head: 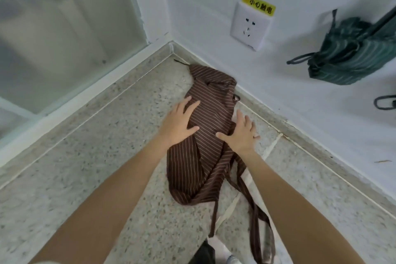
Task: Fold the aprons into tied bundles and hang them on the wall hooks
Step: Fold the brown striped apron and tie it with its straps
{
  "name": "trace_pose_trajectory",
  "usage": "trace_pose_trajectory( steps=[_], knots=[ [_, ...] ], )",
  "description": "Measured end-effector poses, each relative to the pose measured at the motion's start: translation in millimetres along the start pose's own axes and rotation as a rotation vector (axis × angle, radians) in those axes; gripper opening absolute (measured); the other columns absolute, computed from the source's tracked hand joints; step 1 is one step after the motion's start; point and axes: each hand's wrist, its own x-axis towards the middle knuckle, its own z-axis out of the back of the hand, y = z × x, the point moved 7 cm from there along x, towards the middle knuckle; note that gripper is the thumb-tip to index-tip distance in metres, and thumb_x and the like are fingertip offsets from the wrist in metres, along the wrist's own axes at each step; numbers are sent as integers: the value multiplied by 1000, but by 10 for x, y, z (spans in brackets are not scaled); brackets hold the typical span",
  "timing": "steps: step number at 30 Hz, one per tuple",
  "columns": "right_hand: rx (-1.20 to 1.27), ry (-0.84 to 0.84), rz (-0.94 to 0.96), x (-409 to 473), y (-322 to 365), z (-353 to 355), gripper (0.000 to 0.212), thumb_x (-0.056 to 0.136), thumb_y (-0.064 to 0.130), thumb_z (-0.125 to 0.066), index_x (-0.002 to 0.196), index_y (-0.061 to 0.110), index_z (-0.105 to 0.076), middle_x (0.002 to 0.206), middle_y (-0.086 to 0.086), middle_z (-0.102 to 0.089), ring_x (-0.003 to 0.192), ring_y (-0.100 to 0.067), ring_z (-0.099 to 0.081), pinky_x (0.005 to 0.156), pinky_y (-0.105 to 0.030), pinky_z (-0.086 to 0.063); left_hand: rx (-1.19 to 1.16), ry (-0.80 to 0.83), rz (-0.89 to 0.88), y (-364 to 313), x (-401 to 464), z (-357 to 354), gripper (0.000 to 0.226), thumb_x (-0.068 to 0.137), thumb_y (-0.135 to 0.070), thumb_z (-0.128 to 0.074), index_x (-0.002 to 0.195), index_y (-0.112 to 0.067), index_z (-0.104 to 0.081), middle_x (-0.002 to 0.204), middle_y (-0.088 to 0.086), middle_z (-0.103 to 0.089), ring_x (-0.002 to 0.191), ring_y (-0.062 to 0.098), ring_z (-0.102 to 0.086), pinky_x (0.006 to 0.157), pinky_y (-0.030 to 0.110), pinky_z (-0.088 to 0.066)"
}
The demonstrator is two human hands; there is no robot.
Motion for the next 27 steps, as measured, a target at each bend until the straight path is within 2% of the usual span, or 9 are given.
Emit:
trace_pose_trajectory(
  steps=[3, 6, 9, 11, 15, 18, 22, 25, 27],
  knots=[
    [-29, -5, -51, 124, -17, -68, 110, 73, 60, -68, 150, 25, 2, 156, -7, -10, 142, -34, -9, 108, -62, -18, -24, -5, -27, -74, 583, -11, 92, 80, -53, -63, 149, -28, -8, 157, 5, -2, 142, 26, -7, 114, 48, -17],
    [-108, -18, -37, 274, -29, -201, 106, 77, 54, -67, 149, 25, 4, 150, -11, -23, 134, -34, -29, 104, -52, -31, -61, 142, -21, -70, 1115, -229, 106, 76, -57, -65, 149, -28, 6, 157, -4, 7, 144, 19, 4, 114, 53, -9],
    [-100, -17, -9, 300, -56, -241, 102, 83, 42, -67, 149, 28, 10, 126, -11, -53, 105, -25, -57, 83, -38, -49, -64, 328, -22, -56, 1195, -492, 111, 76, -53, -67, 146, -29, 16, 155, -2, -20, 141, 20, -15, 114, 53, -9],
    [-48, -26, -3, 279, -84, -215, 100, 84, 36, -67, 149, 29, 9, 112, -7, -63, 90, -23, -63, 70, -34, -51, 12, 333, -37, -51, 1110, -545, 107, 80, -53, -64, 147, -26, 15, 143, -2, -42, 133, 22, -31, 113, 49, -16],
    [-60, -65, 122, 71, -94, -86, 91, 83, 30, -69, 149, 29, -5, 114, -6, -64, 95, -26, -63, 84, -44, -50, 146, 184, -83, -92, 746, -460, 89, 89, -49, -54, 150, -16, 2, 126, 4, -58, 119, 23, -48, 107, 40, -28],
    [-23, -23, 249, -251, -144, -39, 83, 84, 28, -69, 147, 31, -14, 112, -5, -65, 94, -26, -63, 85, -44, -50, 163, 95, -123, -218, 290, -300, 65, 93, -43, -50, 148, -19, -23, 120, 2, -62, 113, 21, -53, 102, 36, -32],
    [16, 30, 356, -727, -289, 71, 72, 84, 35, -68, 143, 30, -27, 105, -4, -67, 87, -23, -64, 71, -32, -49, 116, -135, -248, -507, -372, 24, 29, 87, -33, -60, 111, -17, -67, 93, 2, -66, 86, 23, -63, 80, 35, -47],
    [61, 38, 437, -1126, -429, 257, 55, 85, 37, -66, 134, 24, -44, 106, -1, -68, 91, -21, -64, 72, -26, -43, 91, -272, -244, -731, -927, 300, 18, 82, -25, -67, 93, -11, -72, 84, 2, -66, 72, 21, -62, 65, 28, -48],
    [74, 32, 499, -1425, -558, 370, 43, 86, 37, -64, 126, 26, -53, 102, -1, -70, 85, -18, -64, 76, -29, -48, 77, -351, -166, -866, -1353, 454, 18, 80, -22, -68, 91, -9, -72, 83, 4, -66, 71, 20, -61, 61, 24, -46]
  ],
)
